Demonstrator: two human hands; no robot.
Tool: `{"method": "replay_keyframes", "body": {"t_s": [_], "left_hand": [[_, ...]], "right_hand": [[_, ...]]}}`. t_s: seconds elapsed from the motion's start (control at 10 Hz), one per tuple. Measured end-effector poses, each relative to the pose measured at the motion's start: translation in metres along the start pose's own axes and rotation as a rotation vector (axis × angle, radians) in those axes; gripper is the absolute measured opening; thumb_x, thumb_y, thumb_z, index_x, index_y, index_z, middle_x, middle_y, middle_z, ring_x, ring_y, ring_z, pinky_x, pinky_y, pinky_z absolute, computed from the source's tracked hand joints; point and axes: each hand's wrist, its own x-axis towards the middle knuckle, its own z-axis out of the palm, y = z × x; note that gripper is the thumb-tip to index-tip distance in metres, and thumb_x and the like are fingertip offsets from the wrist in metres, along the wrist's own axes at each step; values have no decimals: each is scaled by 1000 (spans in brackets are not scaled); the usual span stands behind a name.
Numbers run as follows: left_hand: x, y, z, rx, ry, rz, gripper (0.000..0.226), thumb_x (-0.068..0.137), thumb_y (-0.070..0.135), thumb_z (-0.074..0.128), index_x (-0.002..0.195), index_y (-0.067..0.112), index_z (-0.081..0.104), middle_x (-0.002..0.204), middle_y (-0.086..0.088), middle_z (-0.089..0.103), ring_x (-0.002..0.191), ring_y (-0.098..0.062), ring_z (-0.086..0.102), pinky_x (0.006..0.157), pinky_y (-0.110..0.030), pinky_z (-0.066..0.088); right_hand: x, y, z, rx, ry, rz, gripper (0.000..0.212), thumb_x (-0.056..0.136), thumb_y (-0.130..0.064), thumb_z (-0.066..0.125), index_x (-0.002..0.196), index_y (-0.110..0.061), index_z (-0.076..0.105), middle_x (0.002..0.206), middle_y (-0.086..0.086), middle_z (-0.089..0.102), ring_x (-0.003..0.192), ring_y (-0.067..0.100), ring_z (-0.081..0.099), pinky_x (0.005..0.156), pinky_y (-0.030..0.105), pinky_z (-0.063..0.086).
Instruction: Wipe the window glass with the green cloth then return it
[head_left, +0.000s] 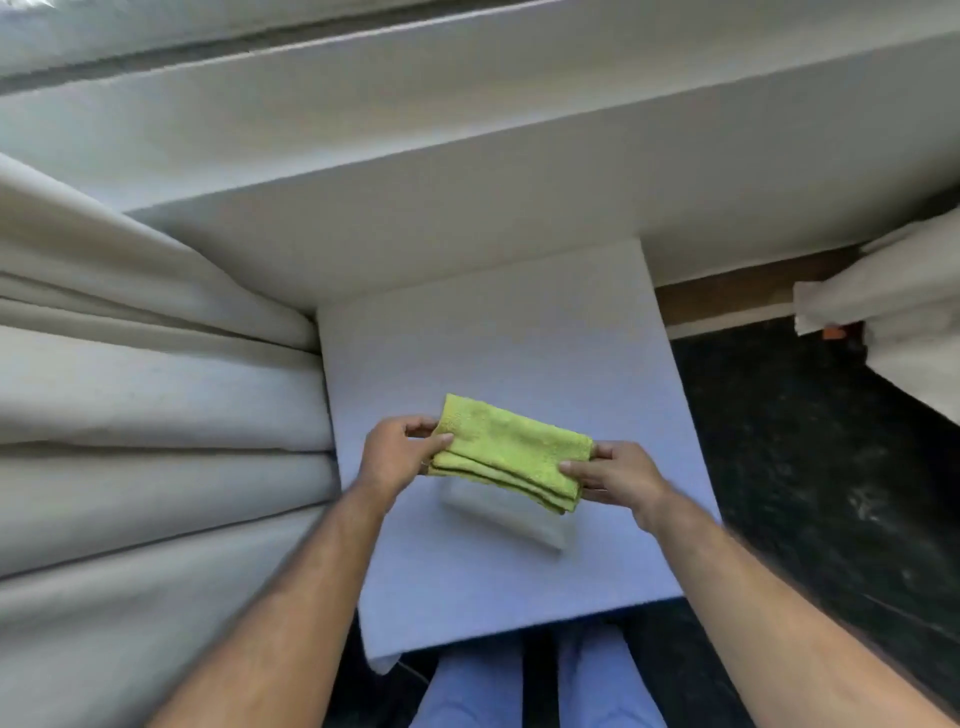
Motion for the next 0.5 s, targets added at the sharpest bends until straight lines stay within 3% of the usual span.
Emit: {"method": "replay_keyframes", "body": {"t_s": [0.1,0.2,0.3,0.4,0.5], "left_hand": [[17,-46,26,116,17,-36,26,83,15,88,108,11,81,106,-9,80,99,-27,76,82,-39,66],[29,-77,49,311,37,9,26,83,20,87,108,13,81,105,-6,82,96,-21,76,91,-31,59],[33,-89,62,493,47,76,19,90,21,78,108,15,78,107,-7,82,99,-26,75,95,-37,60],[23,-79,60,636,63,138,22,95,22,71,115,14,75,113,-10,79,105,-33,73,94,-46,59],[12,-55,45,634,117,206,36,99,25,67,133,14,67,134,-9,71,120,-31,68,103,-45,56]], "right_hand": [[25,46,10,-21,108,59,16,87,-5,89,95,-2,75,105,21,80,86,26,77,89,39,68],[42,72,16,-122,189,72,18,85,-13,92,83,-7,76,96,19,80,79,22,75,85,39,69],[52,78,14,-544,247,67,33,89,-42,87,75,-17,70,87,11,81,82,27,77,83,42,66],[46,62,8,-939,294,9,40,93,-61,73,87,-21,69,105,7,78,96,29,73,77,34,55],[29,20,3,-1098,352,-180,51,103,-63,59,123,-17,69,127,9,73,117,33,70,88,39,56]]}}
